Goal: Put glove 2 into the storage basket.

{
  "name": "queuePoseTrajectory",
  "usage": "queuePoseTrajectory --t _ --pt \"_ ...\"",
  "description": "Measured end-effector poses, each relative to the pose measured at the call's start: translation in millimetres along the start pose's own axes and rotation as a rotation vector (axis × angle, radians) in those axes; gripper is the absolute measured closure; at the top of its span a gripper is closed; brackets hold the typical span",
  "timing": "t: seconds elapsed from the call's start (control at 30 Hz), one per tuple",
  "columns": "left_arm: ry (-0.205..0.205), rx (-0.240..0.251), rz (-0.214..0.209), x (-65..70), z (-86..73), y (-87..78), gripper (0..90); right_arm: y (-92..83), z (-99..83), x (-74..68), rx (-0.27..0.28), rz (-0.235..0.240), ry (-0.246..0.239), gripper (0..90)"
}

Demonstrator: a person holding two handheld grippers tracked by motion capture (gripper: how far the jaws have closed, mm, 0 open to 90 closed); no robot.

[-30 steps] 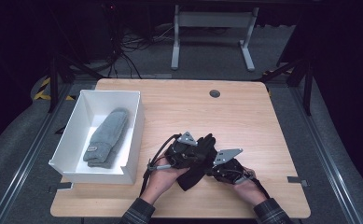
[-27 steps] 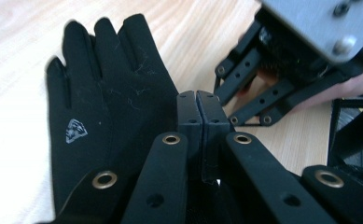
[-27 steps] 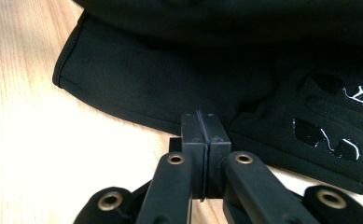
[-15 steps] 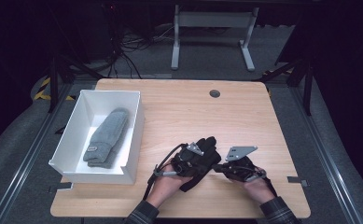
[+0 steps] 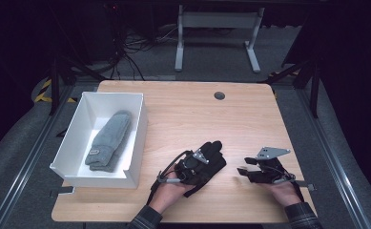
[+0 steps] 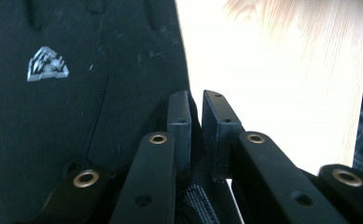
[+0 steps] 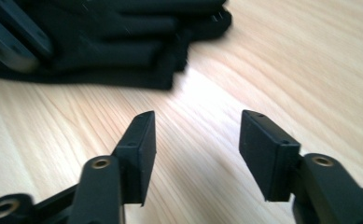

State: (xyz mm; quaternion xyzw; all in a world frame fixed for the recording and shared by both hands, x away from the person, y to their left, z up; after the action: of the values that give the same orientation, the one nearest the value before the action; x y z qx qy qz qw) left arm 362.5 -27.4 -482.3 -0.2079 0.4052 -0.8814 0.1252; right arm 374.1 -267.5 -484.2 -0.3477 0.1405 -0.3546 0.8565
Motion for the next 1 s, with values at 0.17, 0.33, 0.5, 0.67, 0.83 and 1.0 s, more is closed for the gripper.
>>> queuePoseTrajectory --t 0.17,0.33,0.5,0.67,0.83,1.0 --pt "0.012 0.015 0.028 -3.3 -7.7 -15.0 73.6 -4.0 -5.1 5.0 0.003 -0.043 0.000 31.8" --pt "0.057 0.066 0.095 -11.8 -4.9 -30.7 45.5 -5.6 -10.9 10.0 0.002 -0.071 0.000 21.9" --pt "0.074 0.065 0.134 -23.7 1.2 -25.1 20.0 -1.5 -13.3 13.7 -0.001 -0.084 0.008 18.9" --pt "0.092 0.035 0.171 -29.1 4.8 -13.2 14.9 3.0 -16.1 13.0 -0.030 -0.081 0.002 19.0" --pt "0.091 0.032 0.221 -35.9 7.2 -5.7 13.7 4.6 -17.4 13.8 -0.039 -0.072 0.023 19.2" --pt "0.086 0.015 0.219 -39.4 5.5 0.2 13.0 4.5 -17.5 13.8 -0.038 -0.072 0.024 19.2"
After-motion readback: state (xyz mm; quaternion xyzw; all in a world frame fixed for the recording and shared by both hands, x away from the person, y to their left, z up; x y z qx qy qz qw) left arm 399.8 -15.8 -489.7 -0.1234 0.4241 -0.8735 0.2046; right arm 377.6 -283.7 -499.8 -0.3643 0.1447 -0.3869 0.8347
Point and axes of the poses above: each handheld gripper's, and its own axes: y roughly forward along the jaws, z roughly out of its top, x roughly to its right, the point moved 5 cm from there along y, roughly forward along the jaws, and after that the axes turned 1 degree about -z, right-handed, at the moved point
